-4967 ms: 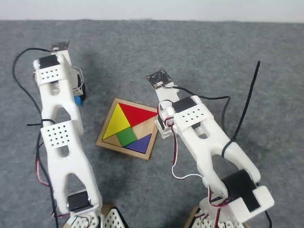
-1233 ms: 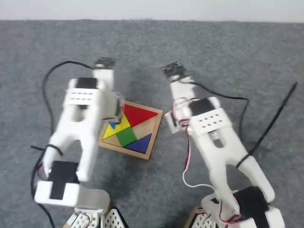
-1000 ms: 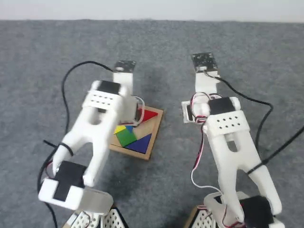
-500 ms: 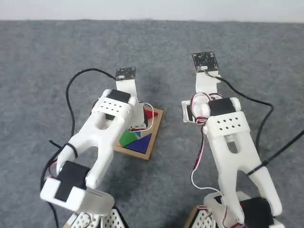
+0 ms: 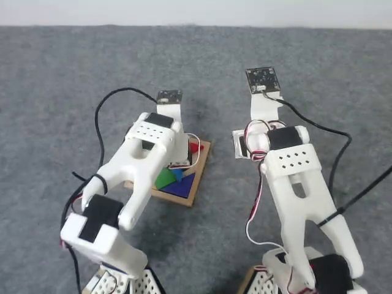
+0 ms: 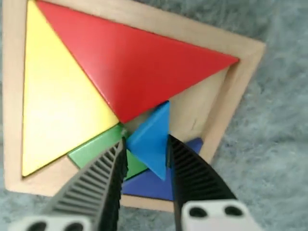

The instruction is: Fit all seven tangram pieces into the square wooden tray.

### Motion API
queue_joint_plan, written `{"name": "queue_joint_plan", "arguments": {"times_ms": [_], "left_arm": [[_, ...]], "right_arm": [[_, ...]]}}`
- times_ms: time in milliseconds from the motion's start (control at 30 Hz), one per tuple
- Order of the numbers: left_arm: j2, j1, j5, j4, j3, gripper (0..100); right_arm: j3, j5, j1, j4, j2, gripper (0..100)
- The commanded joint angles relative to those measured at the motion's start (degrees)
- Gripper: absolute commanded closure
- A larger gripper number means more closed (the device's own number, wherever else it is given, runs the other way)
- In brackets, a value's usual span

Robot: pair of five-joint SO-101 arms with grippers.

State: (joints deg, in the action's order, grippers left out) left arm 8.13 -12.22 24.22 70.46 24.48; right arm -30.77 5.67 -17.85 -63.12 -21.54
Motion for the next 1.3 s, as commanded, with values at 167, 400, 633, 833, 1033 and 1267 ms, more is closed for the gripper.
{"name": "queue_joint_plan", "arguments": {"times_ms": [167, 400, 633, 833, 1033, 1267], "left_arm": [[-1.4, 1.3, -5.1, 3.0, -3.8, 88], [-10.9, 4.1, -6.5, 2.8, -0.5, 88], [-20.0, 8.3, -6.2, -6.8, 10.0, 89], [-27.1, 20.4, -3.5, -7.8, 10.3, 89], [-31.1, 33.8, -3.3, -16.7, 15.6, 89], [-31.6, 36.7, -6.9, -26.8, 21.7, 95]], "right_arm": [[0.6, 0.2, -0.7, 0.1, -2.6, 99.2], [0.6, 0.2, -0.5, 0.1, -2.6, 99.2], [-0.8, -1.0, -3.4, 1.6, -2.2, 99.2], [-2.9, -11.7, -19.5, 6.7, 7.6, 99.2], [10.0, -13.1, -24.0, 5.5, 18.9, 99.2], [19.1, -13.4, -26.7, 5.6, 31.6, 99.2]]}}
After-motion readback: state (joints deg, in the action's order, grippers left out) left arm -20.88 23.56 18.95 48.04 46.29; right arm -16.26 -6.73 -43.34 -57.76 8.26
